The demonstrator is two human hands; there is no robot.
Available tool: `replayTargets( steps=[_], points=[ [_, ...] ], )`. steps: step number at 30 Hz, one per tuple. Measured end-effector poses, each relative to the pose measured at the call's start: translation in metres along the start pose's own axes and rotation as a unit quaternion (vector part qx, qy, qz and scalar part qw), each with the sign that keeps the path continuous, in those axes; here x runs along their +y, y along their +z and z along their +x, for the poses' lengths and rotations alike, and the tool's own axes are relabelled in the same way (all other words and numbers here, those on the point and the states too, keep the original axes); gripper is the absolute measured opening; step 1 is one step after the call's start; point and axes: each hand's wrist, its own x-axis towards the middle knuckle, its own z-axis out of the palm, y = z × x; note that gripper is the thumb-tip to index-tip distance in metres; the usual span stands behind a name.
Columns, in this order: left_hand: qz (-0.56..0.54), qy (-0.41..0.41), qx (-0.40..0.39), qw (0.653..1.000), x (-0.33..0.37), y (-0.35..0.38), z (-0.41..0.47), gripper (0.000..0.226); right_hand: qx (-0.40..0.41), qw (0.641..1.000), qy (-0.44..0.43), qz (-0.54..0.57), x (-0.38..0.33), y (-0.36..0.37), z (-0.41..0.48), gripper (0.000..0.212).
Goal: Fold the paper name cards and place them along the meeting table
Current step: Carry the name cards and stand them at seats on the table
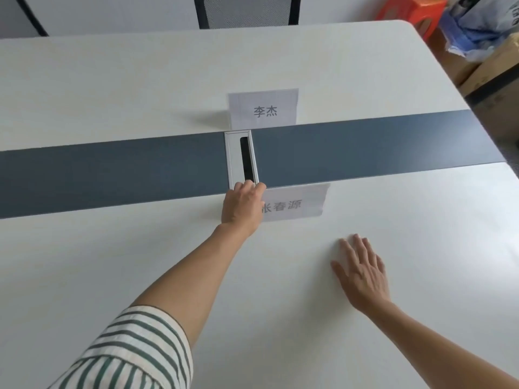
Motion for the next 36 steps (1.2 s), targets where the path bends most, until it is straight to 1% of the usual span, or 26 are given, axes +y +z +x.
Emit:
replayTargets(
  steps=[2, 6, 10, 12, 14, 16, 18, 20, 22, 24, 26, 29, 33, 36],
  points=[
    [-0.005, 0.009, 0.001, 1.0, 0.0, 0.003, 0.004, 0.028, 0.002, 1.0, -0.014, -0.013, 0.007, 0.007, -0.005, 0.073],
    [-0.018, 0.019, -0.006, 1.0, -0.001, 0.005, 0.006, 0.03, 0.016, 1.0, -0.001, -0.014, 0.01, 0.016, -0.006, 0.07],
    [-0.034, 0.019, -0.008, 0.999, -0.006, 0.004, 0.005, 0.031, 0.033, 0.999, -0.01, -0.022, 0.016, 0.021, -0.002, 0.068],
    [-0.024, 0.018, -0.013, 0.999, -0.009, 0.004, 0.005, 0.032, 0.037, 0.999, -0.012, -0.026, 0.017, 0.022, -0.002, 0.068],
    [0.011, 0.018, -0.013, 1.0, -0.01, 0.001, 0.003, 0.037, 0.036, 0.999, -0.013, -0.024, 0.017, 0.022, -0.003, 0.068],
    [0.045, 0.002, 0.01, 0.999, -0.011, -0.002, -0.003, 0.048, 0.033, 0.999, -0.014, -0.022, 0.017, 0.02, -0.004, 0.069],
    [0.05, -0.021, 0.046, 0.997, -0.011, -0.007, -0.012, 0.052, 0.02, 0.999, -0.013, -0.025, 0.016, 0.018, -0.001, 0.071],
    [0.047, -0.025, 0.077, 0.996, -0.007, -0.014, -0.034, 0.047, 0.002, 0.999, -0.017, -0.029, 0.015, 0.015, -0.001, 0.072],
    [0.028, -0.033, 0.077, 0.996, 0.0, -0.023, -0.064, 0.037, -0.017, 0.999, -0.022, -0.032, 0.014, 0.01, -0.001, 0.071],
    [-0.037, -0.071, 0.043, 0.996, 0.007, -0.027, -0.1, 0.029, -0.047, 0.998, -0.024, -0.022, 0.014, -0.002, -0.003, 0.069],
    [-0.127, -0.128, -0.017, 0.984, 0.014, -0.028, -0.142, 0.027, -0.077, 0.996, -0.037, -0.006, 0.015, -0.018, -0.016, 0.063],
    [-0.236, -0.179, -0.091, 0.951, 0.026, -0.022, -0.206, 0.024, -0.103, 0.992, -0.045, 0.059, 0.022, -0.036, -0.061, 0.046],
    [-0.315, -0.232, -0.168, 0.905, 0.048, -0.012, -0.299, 0.026, -0.196, 0.965, -0.047, 0.17, 0.04, -0.04, -0.14, 0.038],
    [-0.366, -0.267, -0.174, 0.874, 0.072, -0.009, -0.372, 0.024, -0.213, 0.951, -0.064, 0.213, 0.063, -0.036, -0.193, 0.03]
  ],
)
